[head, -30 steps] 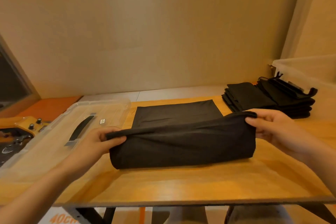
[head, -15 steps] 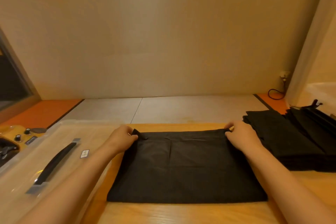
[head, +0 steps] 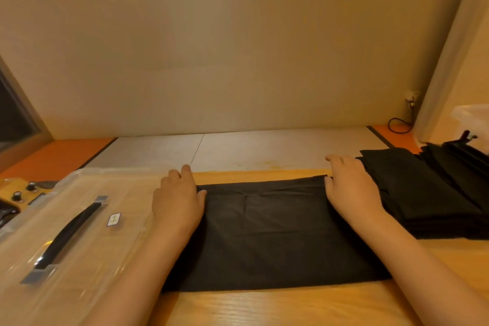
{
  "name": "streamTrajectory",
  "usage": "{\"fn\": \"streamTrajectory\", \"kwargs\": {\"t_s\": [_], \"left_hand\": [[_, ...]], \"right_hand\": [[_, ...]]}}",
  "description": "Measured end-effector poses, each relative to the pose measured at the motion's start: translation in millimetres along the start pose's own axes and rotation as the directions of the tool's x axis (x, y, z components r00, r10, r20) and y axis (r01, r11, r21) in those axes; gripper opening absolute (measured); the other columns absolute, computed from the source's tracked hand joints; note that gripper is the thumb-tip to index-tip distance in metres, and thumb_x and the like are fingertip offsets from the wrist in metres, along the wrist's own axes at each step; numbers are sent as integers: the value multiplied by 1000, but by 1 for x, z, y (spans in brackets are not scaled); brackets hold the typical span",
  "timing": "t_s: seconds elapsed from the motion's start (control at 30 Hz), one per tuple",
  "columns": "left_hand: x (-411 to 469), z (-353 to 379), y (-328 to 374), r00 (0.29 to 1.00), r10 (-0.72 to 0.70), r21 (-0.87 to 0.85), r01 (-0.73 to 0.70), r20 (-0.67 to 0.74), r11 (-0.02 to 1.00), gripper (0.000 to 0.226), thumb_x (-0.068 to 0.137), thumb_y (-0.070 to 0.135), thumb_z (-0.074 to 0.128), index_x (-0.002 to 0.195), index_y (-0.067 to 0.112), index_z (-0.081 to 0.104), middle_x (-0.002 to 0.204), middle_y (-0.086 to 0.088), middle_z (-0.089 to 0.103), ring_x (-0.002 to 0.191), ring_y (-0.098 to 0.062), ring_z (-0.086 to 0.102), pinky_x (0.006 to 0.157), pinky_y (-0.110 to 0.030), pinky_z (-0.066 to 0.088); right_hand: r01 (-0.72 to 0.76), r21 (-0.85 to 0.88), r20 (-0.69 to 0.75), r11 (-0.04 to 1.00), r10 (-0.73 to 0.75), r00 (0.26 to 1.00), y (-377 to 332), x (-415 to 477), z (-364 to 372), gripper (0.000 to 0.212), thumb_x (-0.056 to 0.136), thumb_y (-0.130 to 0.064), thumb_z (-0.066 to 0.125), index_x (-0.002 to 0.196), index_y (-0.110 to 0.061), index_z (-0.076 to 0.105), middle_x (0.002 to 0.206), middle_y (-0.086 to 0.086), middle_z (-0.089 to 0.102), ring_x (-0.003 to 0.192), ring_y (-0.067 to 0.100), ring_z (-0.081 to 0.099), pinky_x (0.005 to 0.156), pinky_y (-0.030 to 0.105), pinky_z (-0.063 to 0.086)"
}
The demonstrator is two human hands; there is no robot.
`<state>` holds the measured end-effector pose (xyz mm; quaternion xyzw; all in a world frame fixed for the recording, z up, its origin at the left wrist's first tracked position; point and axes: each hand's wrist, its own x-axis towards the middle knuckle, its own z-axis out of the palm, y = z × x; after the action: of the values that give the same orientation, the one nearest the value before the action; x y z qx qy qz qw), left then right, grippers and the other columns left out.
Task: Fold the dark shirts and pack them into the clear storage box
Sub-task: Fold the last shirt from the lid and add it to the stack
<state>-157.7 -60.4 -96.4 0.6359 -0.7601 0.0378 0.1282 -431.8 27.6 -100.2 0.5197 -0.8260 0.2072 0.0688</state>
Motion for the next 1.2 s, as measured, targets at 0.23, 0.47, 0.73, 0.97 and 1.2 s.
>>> {"fn": "streamTrajectory", "kwargs": {"t_s": [0.23, 0.47, 0.73, 0.97, 1.2], "left_hand": [[-40, 19, 60, 843, 499, -181, -469, 201, 865, 61, 102, 45, 26, 155, 19, 6, 162, 3, 5, 148, -9, 0, 121, -31, 0], [-17, 31, 33, 824, 475, -179, -440, 308, 880, 60, 101, 52, 20, 154, 30, 2, 161, 11, -5, 146, -2, -8, 121, -31, -4], [5, 37, -8, 925, 250, -133, -220, 287, 966, 59, 102, 50, 18, 155, 27, 7, 162, 4, 0, 148, -10, -5, 120, -34, -3], [-8, 16, -1, 954, 260, -194, -230, 150, 954, 62, 102, 47, 19, 154, 23, -5, 161, 4, -10, 146, -8, -14, 120, -34, -8], [-89, -5, 24, 786, 558, -250, -503, 266, 827, 66, 94, 60, 8, 149, 32, -14, 152, 20, -21, 139, 6, -22, 119, -25, -10]], "right_hand": [[434, 120, 322, 893, -448, 834, -66, -38, 20, 48, 103, -26, 32, 151, -20, 26, 157, -3, 26, 145, 12, 17, 117, 30, 12], [408, 21, 482, 913, -367, 796, -47, -21, 32, 53, 104, -42, 16, 154, -29, 3, 161, -9, -4, 147, 7, -8, 119, 34, -5], [167, -96, 472, 981, -103, 876, 11, 6, 27, 55, 104, -43, 13, 153, -26, -5, 161, -3, -10, 147, 14, -10, 120, 38, -2], [190, -106, 288, 976, -153, 945, -15, -13, 10, 56, 104, -39, 13, 154, -22, -5, 161, -1, -10, 147, 15, -13, 120, 38, -4], [478, 87, 395, 874, -471, 789, -64, -95, 6, 74, 85, -62, -13, 152, -30, -7, 159, -11, -14, 143, 6, -21, 114, 31, -14]]}}
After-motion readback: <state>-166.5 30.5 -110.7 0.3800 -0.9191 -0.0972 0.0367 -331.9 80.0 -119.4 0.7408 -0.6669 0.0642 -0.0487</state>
